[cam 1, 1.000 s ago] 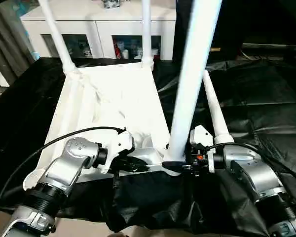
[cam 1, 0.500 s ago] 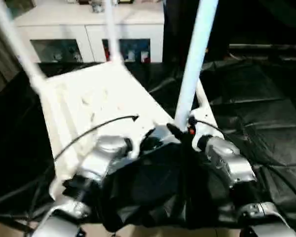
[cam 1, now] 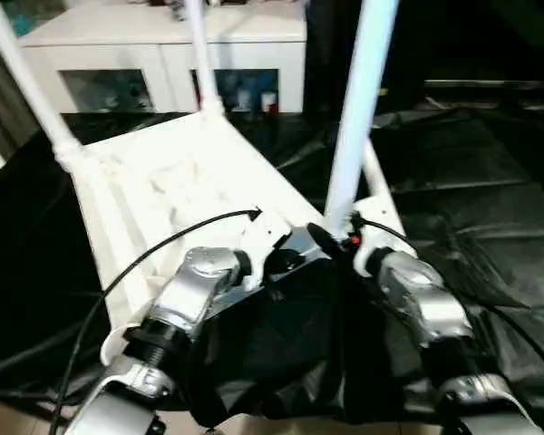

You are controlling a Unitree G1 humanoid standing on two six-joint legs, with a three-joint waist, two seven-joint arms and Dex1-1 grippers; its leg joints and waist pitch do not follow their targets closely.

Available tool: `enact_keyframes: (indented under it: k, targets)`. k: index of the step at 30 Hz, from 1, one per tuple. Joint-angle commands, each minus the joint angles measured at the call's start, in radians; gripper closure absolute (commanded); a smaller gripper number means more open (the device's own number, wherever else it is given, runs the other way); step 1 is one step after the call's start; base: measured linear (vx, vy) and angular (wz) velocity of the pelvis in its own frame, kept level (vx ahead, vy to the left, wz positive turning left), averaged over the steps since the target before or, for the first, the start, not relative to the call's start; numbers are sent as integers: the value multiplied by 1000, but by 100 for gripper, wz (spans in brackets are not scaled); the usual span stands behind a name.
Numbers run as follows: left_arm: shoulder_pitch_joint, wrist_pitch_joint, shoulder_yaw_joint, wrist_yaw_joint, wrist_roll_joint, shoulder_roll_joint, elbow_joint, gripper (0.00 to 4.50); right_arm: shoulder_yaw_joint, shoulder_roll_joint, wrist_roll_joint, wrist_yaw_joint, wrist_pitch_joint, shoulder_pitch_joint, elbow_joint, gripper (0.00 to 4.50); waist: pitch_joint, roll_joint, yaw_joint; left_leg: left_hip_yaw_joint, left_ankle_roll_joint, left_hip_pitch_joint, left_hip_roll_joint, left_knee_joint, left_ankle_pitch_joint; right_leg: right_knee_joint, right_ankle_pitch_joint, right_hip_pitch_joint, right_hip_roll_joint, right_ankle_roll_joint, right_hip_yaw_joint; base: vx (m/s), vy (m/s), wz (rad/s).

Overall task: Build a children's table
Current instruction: Rotate leg to tighten

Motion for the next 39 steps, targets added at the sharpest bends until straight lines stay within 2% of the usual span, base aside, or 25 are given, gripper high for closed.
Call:
enact_keyframes:
  k: [1, 2, 4, 5, 6, 7, 8, 9, 10, 12, 13, 14, 15, 17, 19, 20, 21, 24, 27, 29, 32, 35, 36, 37, 39]
  targets:
    - [-44, 25, 69, 140, 12, -14, 44, 450, 22, 9, 10, 31, 9, 22, -69, 87, -68, -2, 2, -19, 37, 5, 42, -75, -253, -74, -230, 52, -53, -199, 38, 0, 0, 0]
    - [-55, 23, 86, 174, 8, -25, 67, 450, 8, 2, 15, 21, 14, 35, -93, 87, -66, 3, 0, -20, 40, 0, 40, -75, -248, -74, -226, 55, -53, -195, 36, 0, 0, 0]
    - [-62, 20, 97, 195, 5, -32, 81, 450, -1, -1, 19, 14, 18, 45, -110, 87, -71, -7, -10, -22, 50, -6, 36, -71, -223, -73, -194, 61, -53, -196, 33, 0, 0, 0]
    - [-65, 16, 100, 200, 4, -35, 87, 450, -2, -2, 19, 12, 19, 48, -116, 87, -72, 2, -14, -22, 54, -8, 34, -69, -211, -70, -178, 62, -54, -204, 32, 0, 0, 0]
    - [-73, 7, 108, 213, -1, -42, 101, 450, -6, -3, 21, 7, 21, 56, -131, 87, -73, 0, -18, -19, 75, -5, 34, -64, -203, -77, -168, 58, -52, -212, 30, 0, 0, 0]
    - [-82, -15, 112, 220, -5, -49, 116, 450, -7, -4, 24, 2, 26, 63, -146, 87, -77, 0, -17, -21, 90, -12, 33, -61, -163, -70, -140, 62, -53, -223, 29, 0, 0, 0]
    - [-91, -29, 115, 214, -15, -58, 126, 450, -5, -2, 26, -4, 34, 71, -164, 87, -77, 19, -14, -21, 96, -9, 33, -59, -154, -70, -131, 58, -53, -227, 28, 0, 0, 0]
    - [-91, -29, 115, 214, -15, -58, 126, 450, -5, -2, 26, -4, 34, 71, -164, 87, -76, 13, -16, -19, 105, -8, 34, -57, -148, -74, -120, 55, -51, -228, 28, 0, 0, 0]
    - [-91, -29, 115, 214, -15, -58, 126, 450, -5, -2, 26, -4, 34, 71, -164, 87, -79, 7, -16, -21, 118, -12, 34, -55, -130, -66, -90, 61, -52, -240, 27, 0, 0, 0]
    - [-116, -53, 128, 231, -30, -76, 157, 450, 7, 10, 27, -12, 54, 84, -202, 87, -77, 13, -13, -18, 135, -11, 33, -53, -127, -68, -105, 56, -52, -244, 26, 0, 0, 0]
    - [-118, -53, 130, 233, -31, -77, 158, 450, 8, 10, 26, -11, 55, 85, -203, 87, -77, 16, -8, -18, 133, -8, 35, -53, -140, -71, -133, 54, -52, -237, 26, 0, 0, 0]
    - [-123, -57, 139, 243, -36, -80, 164, 450, 14, 13, 25, -10, 59, 88, -211, 87, -75, 21, -9, -20, 128, -10, 35, -56, -152, -73, -146, 55, -51, -229, 25, 0, 0, 0]
    - [-129, -61, 147, 252, -41, -84, 170, 450, 18, 16, 24, -8, 64, 91, -219, 87, -75, 19, -8, -21, 121, -11, 35, -57, -161, -73, -154, 56, -52, -225, 24, 0, 0, 0]
    - [-136, -60, 171, 257, -60, -88, 166, 405, 27, 18, 16, -10, 67, 94, -225, 77, -76, 17, -6, -22, 115, -11, 37, -58, -164, -72, -161, 56, -53, -224, 25, 0, 0, 0]
    - [-143, -75, 194, 269, -71, -81, 149, 385, 37, 21, 6, -17, 66, 92, -224, 77, -76, 21, -5, -22, 113, -11, 36, -57, -158, -70, -157, 56, -53, -227, 25, 0, 0, 0]
    - [-144, -81, 199, 279, -70, -76, 143, 379, 39, 22, 4, -19, 66, 90, -224, 77, -75, 17, -4, -22, 115, -12, 36, -58, -157, -71, -159, 56, -54, -228, 24, 0, 0, 0]
    - [-145, -92, 209, 296, -67, -66, 133, 370, 43, 23, 2, -21, 66, 88, -223, 77, -75, 14, -4, -22, 115, -12, 36, -58, -159, -71, -162, 56, -53, -226, 24, 0, 0, 0]
    - [-135, -110, 234, 343, -34, -2, 72, 348, 54, 32, -4, -36, 81, 81, -235, 77, -73, 16, -4, -24, 105, -11, 39, -62, -170, -70, -202, 54, -53, -206, 24, 0, 0, 0]
    - [-113, -93, 243, 338, -16, 46, 16, 348, 61, 38, -6, -38, 94, 80, -245, 77, -74, 24, -3, -23, 95, -6, 41, -62, -165, -69, -202, 48, -50, -197, 26, 0, 0, 0]
    - [-70, -59, 264, 337, 3, 106, -81, 348, 75, 38, -25, -53, 113, 81, -249, 77, -76, 33, 1, -26, 83, -2, 47, -63, -162, -61, -179, 47, -52, -203, 27, 0, 0, 0]
    - [0, 13, 290, 330, 33, 190, -208, 348, 89, 39, -47, -76, 136, 82, -248, 77, -77, 36, -2, -26, 67, -5, 45, -64, -165, -55, -139, 48, -51, -211, 27, 0, 0, 0]
    - [69, 88, 316, 332, 61, 247, -305, 348, 101, 41, -64, -94, 157, 84, -249, 77, -72, 35, -5, -23, 52, -3, 44, -69, -197, -59, -169, 44, -48, -207, 28, 0, 0, 0]
    - [134, 138, 338, 359, 80, 292, -378, 348, 115, 42, -78, -104, 169, 87, -255, 77, -70, 40, -3, -23, 36, 3, 43, -70, -236, -64, -217, 39, -48, -196, 29, 0, 0, 0]
    - [137, 140, 340, 361, 81, 294, -380, 348, 115, 42, -78, -105, 169, 87, -255, 77, -71, 44, -1, -27, 28, 2, 47, -72, -244, -60, -218, 41, -51, -195, 30, 0, 0, 0]
    - [227, 178, 388, 408, 112, 335, -429, 348, 120, 50, -93, -132, 183, 87, -257, 77, -66, 42, -8, -27, 16, -2, 42, -75, -268, -63, -233, 40, -47, -180, 29, 0, 0, 0]
